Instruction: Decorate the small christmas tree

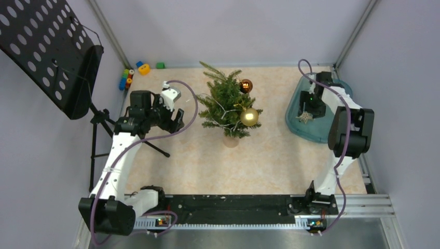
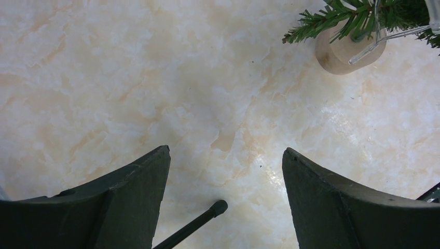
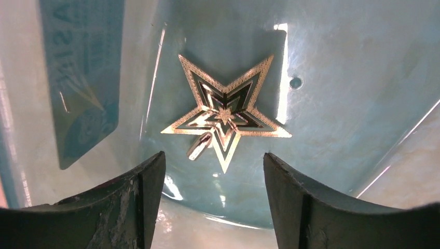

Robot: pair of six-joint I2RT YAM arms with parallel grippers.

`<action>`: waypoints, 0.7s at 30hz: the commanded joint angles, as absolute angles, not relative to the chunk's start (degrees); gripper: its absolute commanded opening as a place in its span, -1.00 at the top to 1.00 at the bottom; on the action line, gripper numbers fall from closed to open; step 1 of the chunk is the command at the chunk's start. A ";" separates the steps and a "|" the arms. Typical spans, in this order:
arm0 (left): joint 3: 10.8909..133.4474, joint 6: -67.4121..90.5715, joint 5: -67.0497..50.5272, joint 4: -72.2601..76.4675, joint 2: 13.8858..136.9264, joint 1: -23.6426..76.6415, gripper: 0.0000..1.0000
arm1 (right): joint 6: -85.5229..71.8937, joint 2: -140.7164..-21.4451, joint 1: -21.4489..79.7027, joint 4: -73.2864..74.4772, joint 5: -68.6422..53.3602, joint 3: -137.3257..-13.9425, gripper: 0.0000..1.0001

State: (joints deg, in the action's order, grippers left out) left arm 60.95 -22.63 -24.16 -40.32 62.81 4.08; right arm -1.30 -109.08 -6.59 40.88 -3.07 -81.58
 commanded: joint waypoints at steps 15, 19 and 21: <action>61.68 -22.96 -26.75 -38.41 60.80 4.22 -0.68 | -15.61 -95.64 -5.75 28.69 -0.58 -68.68 0.12; 61.21 -22.82 -27.23 -38.17 60.26 4.43 -0.68 | -21.69 -94.07 -5.12 24.17 -5.62 -63.89 0.37; 61.13 -22.84 -27.25 -37.98 59.95 4.56 -0.68 | -21.59 -95.02 -3.88 26.25 -3.44 -64.54 0.37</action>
State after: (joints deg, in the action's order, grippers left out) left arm 60.95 -22.63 -25.67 -40.29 62.11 4.23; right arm -17.12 -95.74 -6.20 27.40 -2.87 -65.32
